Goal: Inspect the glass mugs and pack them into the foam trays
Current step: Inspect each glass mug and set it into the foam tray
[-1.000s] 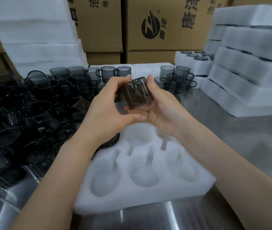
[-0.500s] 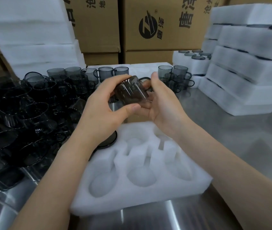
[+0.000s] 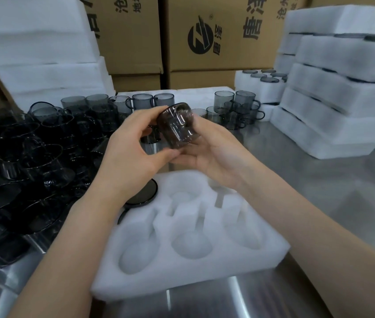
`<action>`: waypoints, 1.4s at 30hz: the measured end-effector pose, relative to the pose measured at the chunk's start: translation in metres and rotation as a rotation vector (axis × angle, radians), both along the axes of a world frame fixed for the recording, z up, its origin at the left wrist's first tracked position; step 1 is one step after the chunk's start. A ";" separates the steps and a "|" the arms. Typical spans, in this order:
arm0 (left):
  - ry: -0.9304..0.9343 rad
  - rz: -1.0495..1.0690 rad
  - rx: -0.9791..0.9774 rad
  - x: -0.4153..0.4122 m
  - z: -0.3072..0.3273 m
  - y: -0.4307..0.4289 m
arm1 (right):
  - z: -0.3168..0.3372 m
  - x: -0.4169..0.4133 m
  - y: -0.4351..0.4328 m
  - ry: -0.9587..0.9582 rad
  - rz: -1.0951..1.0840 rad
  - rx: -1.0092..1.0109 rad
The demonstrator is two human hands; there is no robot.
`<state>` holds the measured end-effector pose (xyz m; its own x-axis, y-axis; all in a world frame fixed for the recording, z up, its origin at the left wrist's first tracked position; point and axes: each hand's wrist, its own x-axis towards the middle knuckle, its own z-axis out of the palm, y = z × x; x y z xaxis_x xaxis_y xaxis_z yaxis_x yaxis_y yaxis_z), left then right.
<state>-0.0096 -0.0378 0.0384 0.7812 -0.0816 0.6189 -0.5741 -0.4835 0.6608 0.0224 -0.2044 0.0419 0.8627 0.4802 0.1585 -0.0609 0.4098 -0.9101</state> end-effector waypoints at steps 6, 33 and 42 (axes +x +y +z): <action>-0.027 -0.005 -0.029 -0.002 0.002 -0.003 | -0.006 -0.001 0.004 -0.247 -0.154 -0.089; -0.095 0.083 -0.248 -0.004 0.003 -0.001 | 0.002 -0.007 0.002 -0.137 -0.103 -0.039; -0.058 -0.008 -0.292 -0.003 0.003 -0.001 | 0.006 -0.002 -0.001 -0.047 -0.162 -0.070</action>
<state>-0.0128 -0.0389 0.0418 0.7442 0.0998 0.6604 -0.6178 -0.2731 0.7374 0.0202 -0.2054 0.0476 0.9223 0.3465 0.1712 0.0440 0.3460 -0.9372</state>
